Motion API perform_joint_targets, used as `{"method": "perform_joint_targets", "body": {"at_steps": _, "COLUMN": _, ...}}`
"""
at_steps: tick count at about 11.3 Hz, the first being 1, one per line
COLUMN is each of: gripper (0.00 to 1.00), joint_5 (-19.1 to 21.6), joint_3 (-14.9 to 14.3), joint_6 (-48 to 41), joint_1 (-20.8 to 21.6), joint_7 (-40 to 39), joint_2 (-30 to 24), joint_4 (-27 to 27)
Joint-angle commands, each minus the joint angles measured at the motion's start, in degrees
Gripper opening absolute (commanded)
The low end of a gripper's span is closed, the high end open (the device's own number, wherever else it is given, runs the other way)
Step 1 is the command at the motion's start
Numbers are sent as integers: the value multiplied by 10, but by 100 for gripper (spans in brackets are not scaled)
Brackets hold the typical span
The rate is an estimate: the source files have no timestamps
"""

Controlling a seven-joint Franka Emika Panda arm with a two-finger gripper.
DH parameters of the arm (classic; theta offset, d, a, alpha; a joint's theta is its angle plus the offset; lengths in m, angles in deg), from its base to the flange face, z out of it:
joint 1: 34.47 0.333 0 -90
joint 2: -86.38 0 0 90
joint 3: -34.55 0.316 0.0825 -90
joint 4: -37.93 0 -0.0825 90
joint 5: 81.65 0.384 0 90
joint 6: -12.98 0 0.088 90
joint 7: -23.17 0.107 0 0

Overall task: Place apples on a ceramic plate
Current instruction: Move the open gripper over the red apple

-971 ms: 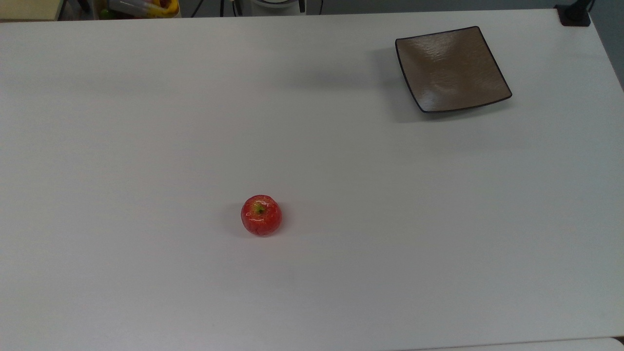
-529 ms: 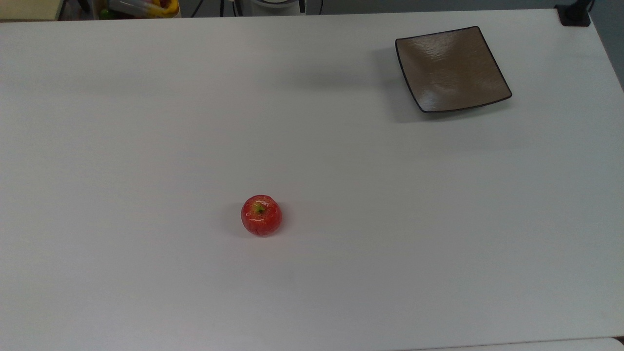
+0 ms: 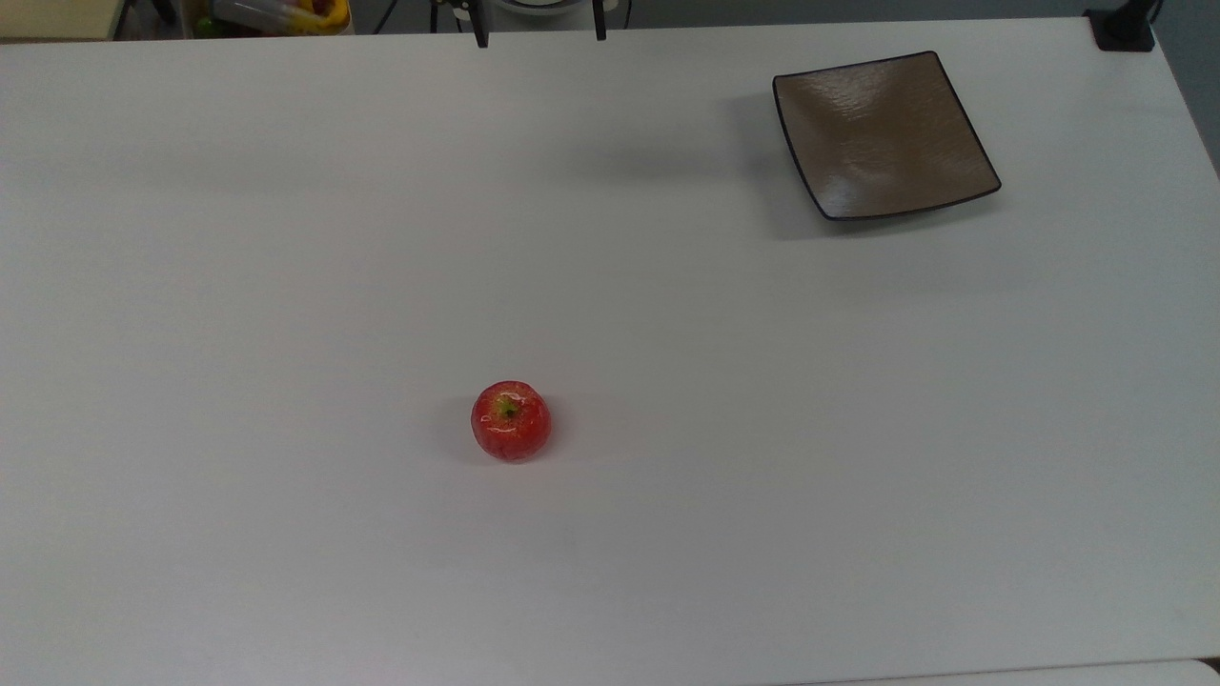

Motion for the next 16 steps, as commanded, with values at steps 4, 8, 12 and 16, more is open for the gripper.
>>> {"method": "perform_joint_targets", "body": {"at_steps": 4, "gripper": 100, "joint_5": -6, "joint_3": -11, "joint_6": -20, "joint_1": 7, "joint_7": -8, "joint_2": 140, "joint_4": -186}}
{"method": "perform_joint_targets", "body": {"at_steps": 8, "gripper": 100, "joint_5": -9, "joint_3": -12, "joint_6": 88, "joint_1": -9, "joint_7": -22, "joint_2": 239, "joint_4": -224}}
{"method": "perform_joint_targets", "body": {"at_steps": 12, "gripper": 100, "joint_5": -11, "joint_3": -11, "joint_6": 218, "joint_1": -16, "joint_7": -23, "joint_2": 314, "joint_4": -220}}
{"method": "perform_joint_targets", "body": {"at_steps": 16, "gripper": 100, "joint_5": -19, "joint_3": -11, "joint_6": 262, "joint_1": -17, "joint_7": -48, "joint_2": 368, "joint_4": -216}}
